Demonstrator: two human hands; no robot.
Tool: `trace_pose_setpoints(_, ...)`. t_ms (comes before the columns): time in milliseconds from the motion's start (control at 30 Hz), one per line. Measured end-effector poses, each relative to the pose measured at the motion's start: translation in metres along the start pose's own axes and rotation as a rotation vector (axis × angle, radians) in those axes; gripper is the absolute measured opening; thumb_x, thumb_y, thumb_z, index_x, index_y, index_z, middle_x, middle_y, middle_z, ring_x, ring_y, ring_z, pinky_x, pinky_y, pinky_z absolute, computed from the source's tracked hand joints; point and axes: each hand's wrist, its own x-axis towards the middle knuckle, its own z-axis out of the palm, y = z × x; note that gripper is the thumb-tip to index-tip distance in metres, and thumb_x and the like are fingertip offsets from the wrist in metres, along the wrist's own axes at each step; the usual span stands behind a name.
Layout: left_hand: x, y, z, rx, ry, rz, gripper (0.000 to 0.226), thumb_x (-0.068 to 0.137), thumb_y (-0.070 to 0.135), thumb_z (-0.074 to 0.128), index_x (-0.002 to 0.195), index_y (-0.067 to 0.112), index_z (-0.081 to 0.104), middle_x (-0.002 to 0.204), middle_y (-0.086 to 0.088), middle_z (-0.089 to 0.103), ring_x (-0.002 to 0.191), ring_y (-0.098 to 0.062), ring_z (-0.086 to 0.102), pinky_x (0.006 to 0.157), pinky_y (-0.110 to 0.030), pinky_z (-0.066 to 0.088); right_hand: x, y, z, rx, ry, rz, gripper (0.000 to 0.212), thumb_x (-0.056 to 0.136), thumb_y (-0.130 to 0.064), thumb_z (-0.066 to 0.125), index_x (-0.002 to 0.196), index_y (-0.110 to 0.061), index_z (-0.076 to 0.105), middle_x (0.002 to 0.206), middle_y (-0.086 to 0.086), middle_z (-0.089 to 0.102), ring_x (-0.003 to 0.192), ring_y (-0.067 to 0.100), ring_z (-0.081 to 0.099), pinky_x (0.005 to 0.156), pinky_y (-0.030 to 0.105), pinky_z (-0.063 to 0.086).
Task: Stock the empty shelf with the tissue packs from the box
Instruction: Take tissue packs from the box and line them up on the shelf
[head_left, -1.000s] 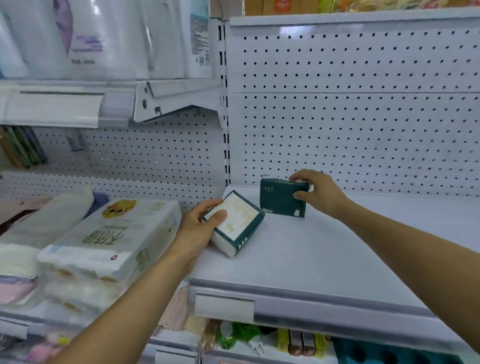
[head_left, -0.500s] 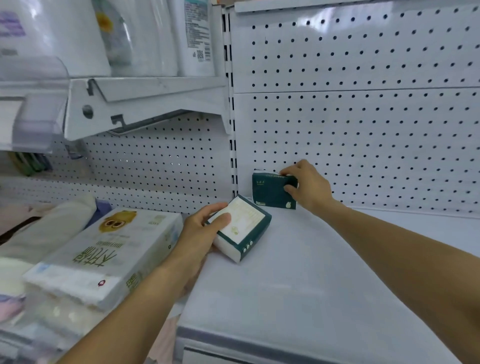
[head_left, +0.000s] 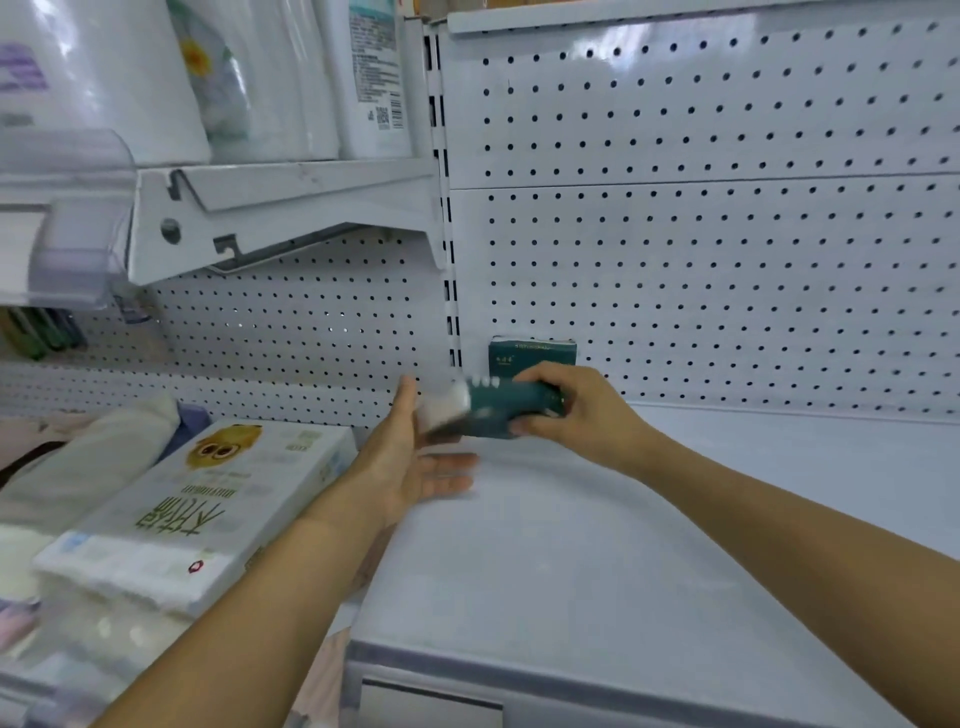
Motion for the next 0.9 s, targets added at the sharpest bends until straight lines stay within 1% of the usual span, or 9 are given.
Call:
trace_pose_setpoints(133, -0.003, -0.001, -0.001, 0.12, 0.028, 0.16, 0.062, 0.094, 0.069, 0.028, 0.123, 0.024, 0.061, 0.116, 0.001, 0.069, 0.103, -0.019, 0.067, 0.083, -0.042, 0.056, -0.007, -0.008, -0.015, 0.27, -0.009, 0.287, 0.026, 0.08, -0.018, 0.078, 0.101, -0.014, 0.064, 0.088, 0.001, 0.07, 0.067, 0.009, 0.057, 0.057, 0.022, 0.044)
trace_pose_setpoints(200, -0.006, -0.001, 0.001, 0.132, -0.034, 0.227, 0.045, 0.096, 0.059, 0.041, 0.119, 0.026, 0.063, 0.116, 0.002, 0.07, 0.102, -0.017, 0.069, 0.088, -0.042, 0.056, -0.011, -0.008, -0.019, 0.276, -0.036, 0.347, 0.028, 0.081, -0.021, 0.078, 0.104, -0.013, 0.065, 0.091, 0.004, 0.07, 0.066, 0.012, 0.055, 0.055, 0.026, 0.043)
trace_pose_setpoints(300, -0.007, -0.002, 0.005, 0.189, -0.062, 0.323, 0.013, 0.093, 0.033, 0.063, 0.106, 0.032, 0.062, 0.105, 0.002, 0.071, 0.089, -0.012, 0.07, 0.081, -0.038, 0.059, -0.016, -0.007, -0.024, 0.302, -0.038, 0.389, 0.03, 0.081, -0.02, 0.078, 0.105, -0.01, 0.064, 0.088, 0.003, 0.069, 0.065, 0.013, 0.054, 0.053, 0.025, 0.042)
trace_pose_setpoints(433, -0.004, -0.003, 0.012, 0.195, -0.096, 0.321, 0.021, 0.094, 0.021, 0.064, 0.114, 0.014, 0.064, 0.093, -0.002, 0.074, 0.074, -0.011, 0.069, 0.068, -0.03, 0.059, -0.022, -0.007, -0.032, 0.33, 0.026, 0.411, 0.031, 0.082, -0.019, 0.077, 0.106, -0.009, 0.061, 0.088, 0.006, 0.071, 0.062, 0.012, 0.056, 0.055, 0.025, 0.044)
trace_pose_setpoints(567, 0.005, -0.004, 0.019, 0.27, -0.082, 0.354, 0.015, 0.092, 0.021, 0.067, 0.106, 0.022, 0.064, 0.09, -0.001, 0.074, 0.073, -0.013, 0.069, 0.064, -0.029, 0.057, -0.023, -0.006, -0.041, 0.135, 0.049, 0.364, 0.036, 0.079, -0.027, 0.079, 0.11, -0.02, 0.063, 0.105, -0.003, 0.067, 0.091, 0.008, 0.058, 0.073, 0.019, 0.045)
trace_pose_setpoints(633, 0.007, -0.001, 0.027, 0.382, -0.114, 0.422, 0.015, 0.091, 0.021, 0.069, 0.105, 0.023, 0.067, 0.093, -0.004, 0.074, 0.072, -0.012, 0.066, 0.06, -0.026, 0.052, -0.018, -0.012, -0.044, 0.095, 0.023, 0.331, 0.044, 0.079, -0.032, 0.078, 0.119, -0.027, 0.06, 0.109, -0.007, 0.062, 0.098, 0.006, 0.057, 0.074, 0.016, 0.047)
trace_pose_setpoints(700, 0.011, 0.002, 0.038, 0.467, -0.156, 0.498, 0.02, 0.089, 0.021, 0.071, 0.109, 0.022, 0.067, 0.091, -0.004, 0.073, 0.07, -0.007, 0.062, 0.055, -0.019, 0.045, -0.012, -0.021, -0.044, 0.06, -0.031, 0.277, 0.05, 0.078, -0.029, 0.08, 0.123, -0.03, 0.058, 0.107, -0.01, 0.063, 0.094, -0.001, 0.06, 0.069, 0.015, 0.05)
trace_pose_setpoints(767, 0.013, 0.007, 0.05, 0.511, -0.178, 0.554, 0.028, 0.088, 0.022, 0.072, 0.114, 0.021, 0.063, 0.089, -0.002, 0.072, 0.065, 0.002, 0.06, 0.055, -0.012, 0.043, -0.006, -0.026, -0.047, 0.022, -0.048, 0.254, 0.042, 0.077, -0.023, 0.081, 0.114, -0.026, 0.063, 0.099, -0.009, 0.067, 0.086, 0.0, 0.065, 0.066, 0.016, 0.052)
trace_pose_setpoints(900, 0.027, 0.016, 0.05, 0.455, -0.125, 0.543, 0.034, 0.092, 0.034, 0.065, 0.124, 0.026, 0.056, 0.104, 0.004, 0.069, 0.087, -0.008, 0.066, 0.07, -0.024, 0.049, -0.012, -0.012, -0.07, 0.074, 0.116, 0.314, 0.024, 0.077, -0.018, 0.08, 0.094, -0.016, 0.063, 0.093, -0.001, 0.071, 0.08, 0.013, 0.068, 0.066, 0.027, 0.053)
